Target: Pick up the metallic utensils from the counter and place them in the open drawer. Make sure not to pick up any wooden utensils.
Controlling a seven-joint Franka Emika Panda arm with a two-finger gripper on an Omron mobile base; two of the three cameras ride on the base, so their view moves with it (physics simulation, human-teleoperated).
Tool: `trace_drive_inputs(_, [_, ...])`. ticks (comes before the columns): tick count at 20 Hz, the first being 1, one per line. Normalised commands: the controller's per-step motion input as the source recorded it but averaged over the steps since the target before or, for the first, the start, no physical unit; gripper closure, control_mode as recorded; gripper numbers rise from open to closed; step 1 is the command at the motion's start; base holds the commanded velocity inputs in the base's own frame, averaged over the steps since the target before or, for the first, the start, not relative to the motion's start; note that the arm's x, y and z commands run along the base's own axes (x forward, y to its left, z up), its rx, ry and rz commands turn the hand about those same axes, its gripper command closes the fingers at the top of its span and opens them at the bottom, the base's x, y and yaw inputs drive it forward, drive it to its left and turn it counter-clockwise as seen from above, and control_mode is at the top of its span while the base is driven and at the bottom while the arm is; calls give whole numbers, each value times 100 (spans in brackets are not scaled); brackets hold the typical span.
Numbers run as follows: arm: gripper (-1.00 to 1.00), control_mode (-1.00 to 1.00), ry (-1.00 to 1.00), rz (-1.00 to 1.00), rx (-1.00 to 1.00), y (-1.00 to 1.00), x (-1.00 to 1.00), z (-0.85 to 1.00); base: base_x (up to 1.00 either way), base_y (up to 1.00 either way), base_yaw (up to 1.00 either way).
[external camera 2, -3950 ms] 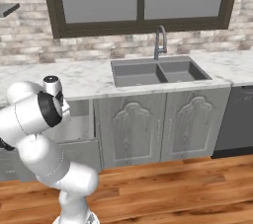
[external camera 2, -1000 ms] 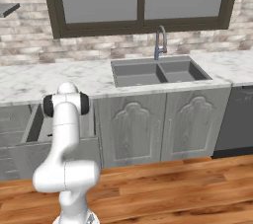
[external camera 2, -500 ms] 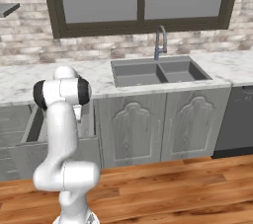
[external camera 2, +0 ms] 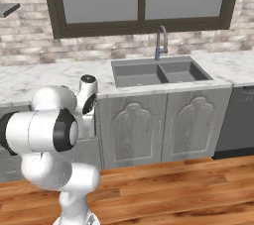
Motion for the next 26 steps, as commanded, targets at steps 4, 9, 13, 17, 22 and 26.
trace_drive_inputs(4, [-100,-100,-38,1,21,-49,-83,100,0,0,0])
trace_drive_inputs(9, [-100,-100,-6,4,0,-7,-45,100,0,0,0])
trace_drive_inputs(13, [-100,-100,0,4,0,0,-30,99,0,0,0])
trace_drive_inputs(17, [-100,-100,7,1,-8,0,-2,100,0,0,0])
trace_drive_inputs(22, [-100,-100,10,0,-16,2,-10,95,0,0,0])
trace_drive_inputs(26, [-100,100,0,-1,0,0,0,2,-15,-2,1])
